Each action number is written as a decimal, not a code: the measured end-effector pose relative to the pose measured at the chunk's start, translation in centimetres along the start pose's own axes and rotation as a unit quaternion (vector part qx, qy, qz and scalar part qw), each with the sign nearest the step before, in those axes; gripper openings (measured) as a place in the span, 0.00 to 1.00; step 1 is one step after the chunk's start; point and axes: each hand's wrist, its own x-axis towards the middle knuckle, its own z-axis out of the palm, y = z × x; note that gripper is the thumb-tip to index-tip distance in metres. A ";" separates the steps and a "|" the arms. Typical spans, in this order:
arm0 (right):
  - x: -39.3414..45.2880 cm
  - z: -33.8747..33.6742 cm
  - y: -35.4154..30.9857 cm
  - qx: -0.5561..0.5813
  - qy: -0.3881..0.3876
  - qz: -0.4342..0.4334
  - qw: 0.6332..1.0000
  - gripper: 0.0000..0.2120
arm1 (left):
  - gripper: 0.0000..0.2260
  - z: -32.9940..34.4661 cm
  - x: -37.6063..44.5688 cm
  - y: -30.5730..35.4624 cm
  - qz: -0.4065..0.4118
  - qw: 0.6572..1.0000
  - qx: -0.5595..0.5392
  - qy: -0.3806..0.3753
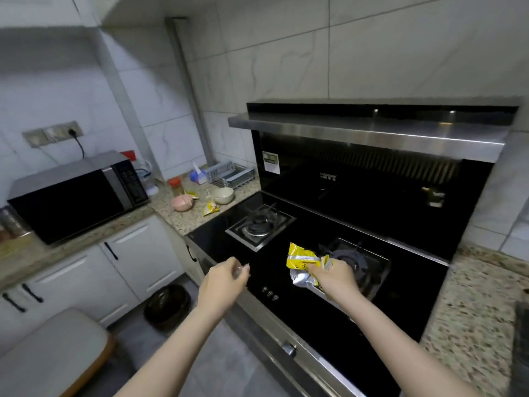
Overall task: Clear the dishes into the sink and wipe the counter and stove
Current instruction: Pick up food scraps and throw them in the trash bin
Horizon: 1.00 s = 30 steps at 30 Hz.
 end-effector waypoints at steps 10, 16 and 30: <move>10.4 6.5 -4.0 -0.002 -0.078 -0.032 0.996 0.16 | 0.15 -0.6 5.2 -7.5 -0.144 0.988 0.005 0.054; 13.4 12.6 -7.3 -0.012 -0.119 -0.044 0.992 0.14 | 0.13 -2.8 8.5 -12.6 -0.169 0.982 0.006 0.083; 18.8 35.9 -14.4 -0.120 -0.160 -0.033 0.979 0.19 | 0.13 -3.5 16.6 -35.6 -0.268 0.956 -0.090 0.082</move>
